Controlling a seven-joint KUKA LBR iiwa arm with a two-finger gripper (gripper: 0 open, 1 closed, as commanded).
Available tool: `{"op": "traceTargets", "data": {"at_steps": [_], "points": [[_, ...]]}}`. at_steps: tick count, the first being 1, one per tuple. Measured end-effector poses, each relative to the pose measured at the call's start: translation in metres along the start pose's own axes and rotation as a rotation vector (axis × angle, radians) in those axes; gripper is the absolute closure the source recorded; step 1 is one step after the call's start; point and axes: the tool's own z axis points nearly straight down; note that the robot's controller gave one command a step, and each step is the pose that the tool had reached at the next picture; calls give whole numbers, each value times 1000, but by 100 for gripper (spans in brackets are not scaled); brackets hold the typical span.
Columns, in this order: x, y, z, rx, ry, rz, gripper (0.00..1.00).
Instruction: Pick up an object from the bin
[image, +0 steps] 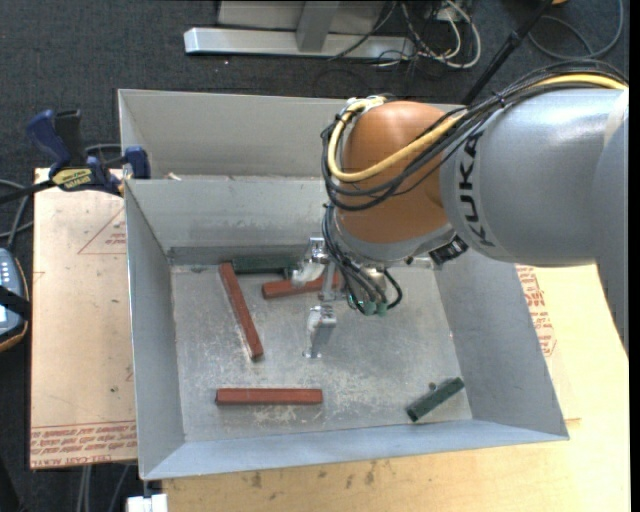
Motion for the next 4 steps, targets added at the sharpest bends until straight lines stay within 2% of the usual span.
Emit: {"op": "traceTargets", "data": {"at_steps": [1, 2, 3, 4], "points": [[14, 0, 43, -1, -7, -6, 0], [27, 18, 111, -7, -14, 79, 100], [26, 17, 113, -7, -21, 81, 0], [26, 17, 113, -7, -21, 81, 0]]}}
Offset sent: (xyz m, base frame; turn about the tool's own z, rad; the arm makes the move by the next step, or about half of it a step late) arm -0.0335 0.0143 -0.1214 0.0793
